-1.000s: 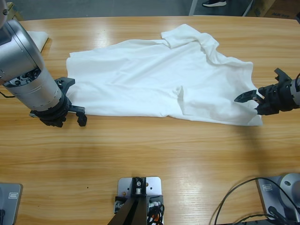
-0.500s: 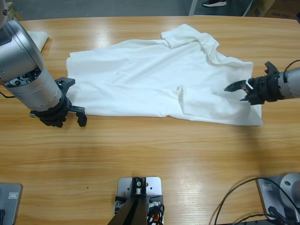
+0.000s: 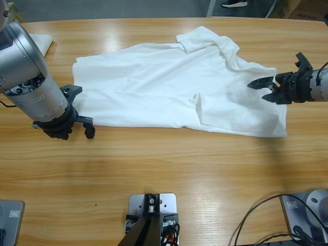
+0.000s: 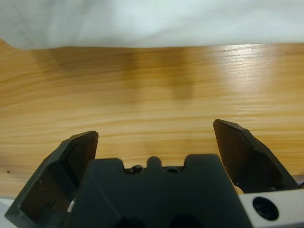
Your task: Fold clothes
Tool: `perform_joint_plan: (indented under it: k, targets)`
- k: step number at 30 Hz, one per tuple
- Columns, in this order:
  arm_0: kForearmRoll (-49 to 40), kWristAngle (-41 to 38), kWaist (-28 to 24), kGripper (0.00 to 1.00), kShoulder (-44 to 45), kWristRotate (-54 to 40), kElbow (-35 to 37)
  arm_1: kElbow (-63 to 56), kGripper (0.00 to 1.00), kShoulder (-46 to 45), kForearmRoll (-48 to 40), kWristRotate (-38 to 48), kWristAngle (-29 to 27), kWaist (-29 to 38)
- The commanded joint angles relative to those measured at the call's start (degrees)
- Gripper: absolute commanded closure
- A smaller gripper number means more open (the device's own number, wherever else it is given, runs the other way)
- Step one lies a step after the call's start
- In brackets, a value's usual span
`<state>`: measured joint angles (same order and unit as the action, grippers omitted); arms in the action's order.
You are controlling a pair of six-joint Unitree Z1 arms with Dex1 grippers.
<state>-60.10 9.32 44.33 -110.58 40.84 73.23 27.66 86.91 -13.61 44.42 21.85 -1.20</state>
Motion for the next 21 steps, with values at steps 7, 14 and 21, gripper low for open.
perform_joint_plan:
  k: [7, 14, 21]
  targets:
    - [-0.55, -1.20, 1.88, 0.041, -2.31, 1.86, -0.74, 1.36, 0.507, -2.62, 9.25, -7.44, -3.26, 11.09]
    - [-0.64, -1.69, 2.07, 0.041, -1.82, 1.54, -0.72, -2.40, 0.685, 10.74, -0.70, -9.51, -8.60, 16.22]
    - [-0.64, -1.67, 2.07, 0.041, -1.64, 1.35, -0.79, -3.05, 0.653, 11.51, 2.85, -10.81, -13.03, 16.45]
